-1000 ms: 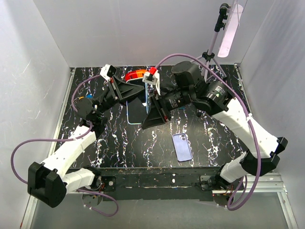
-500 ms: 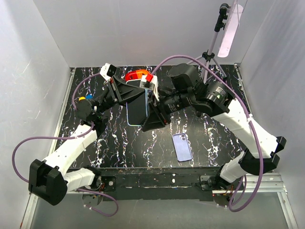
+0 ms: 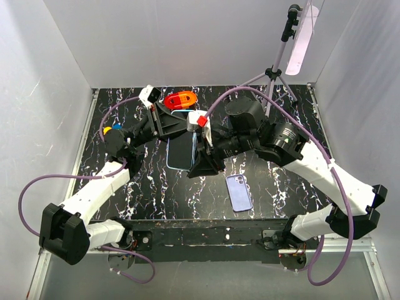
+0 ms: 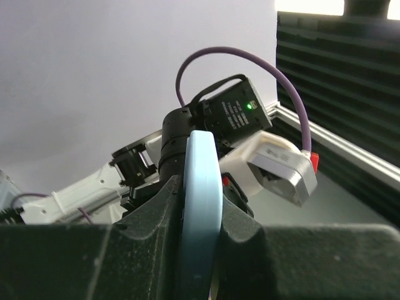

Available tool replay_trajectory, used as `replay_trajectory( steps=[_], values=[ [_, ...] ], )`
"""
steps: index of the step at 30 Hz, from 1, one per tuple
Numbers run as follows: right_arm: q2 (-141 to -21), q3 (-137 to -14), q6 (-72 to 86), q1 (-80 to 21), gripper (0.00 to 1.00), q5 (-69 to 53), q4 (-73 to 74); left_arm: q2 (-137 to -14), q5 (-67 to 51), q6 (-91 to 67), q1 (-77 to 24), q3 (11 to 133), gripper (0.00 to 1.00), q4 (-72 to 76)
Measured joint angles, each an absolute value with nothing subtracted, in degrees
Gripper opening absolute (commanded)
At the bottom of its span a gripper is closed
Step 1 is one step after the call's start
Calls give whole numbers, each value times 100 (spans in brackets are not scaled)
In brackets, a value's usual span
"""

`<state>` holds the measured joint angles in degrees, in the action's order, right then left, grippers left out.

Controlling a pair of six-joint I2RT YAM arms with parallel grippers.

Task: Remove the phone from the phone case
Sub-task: Remove the phone case from the phone.

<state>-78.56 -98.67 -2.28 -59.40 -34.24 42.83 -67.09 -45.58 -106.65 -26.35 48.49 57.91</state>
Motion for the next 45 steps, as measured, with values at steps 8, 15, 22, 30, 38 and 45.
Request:
replay_trajectory(
  steps=[8, 15, 22, 30, 38, 45],
  values=[
    [-7911, -9872, -982, -5986, 1, -3321, 4296, -6731, -4657, -11246, -2652, 4849, 0, 5356],
    [-7620, -9240, -696, -6077, 1, -2364, 3780, -6766, -4501, -11207, -2655, 4816, 0, 5402],
    [-7212, -8381, 980, -6191, 1, 10, 3367, -6914, -3179, -10914, -2598, 4217, 0, 5212],
    [-6694, -7832, 2475, -6106, 2, 602, 2613, -7061, -2152, -10919, -2757, 4136, 0, 5468],
    [-6482, -7985, 3162, -5907, 55, -438, 2751, -7061, -2373, -10707, -2967, 4421, 0, 5583],
    [-5465, -7137, 4217, -5835, 67, -1035, 2921, -6820, -2637, -10200, -3122, 4449, 0, 5454]
  ],
)
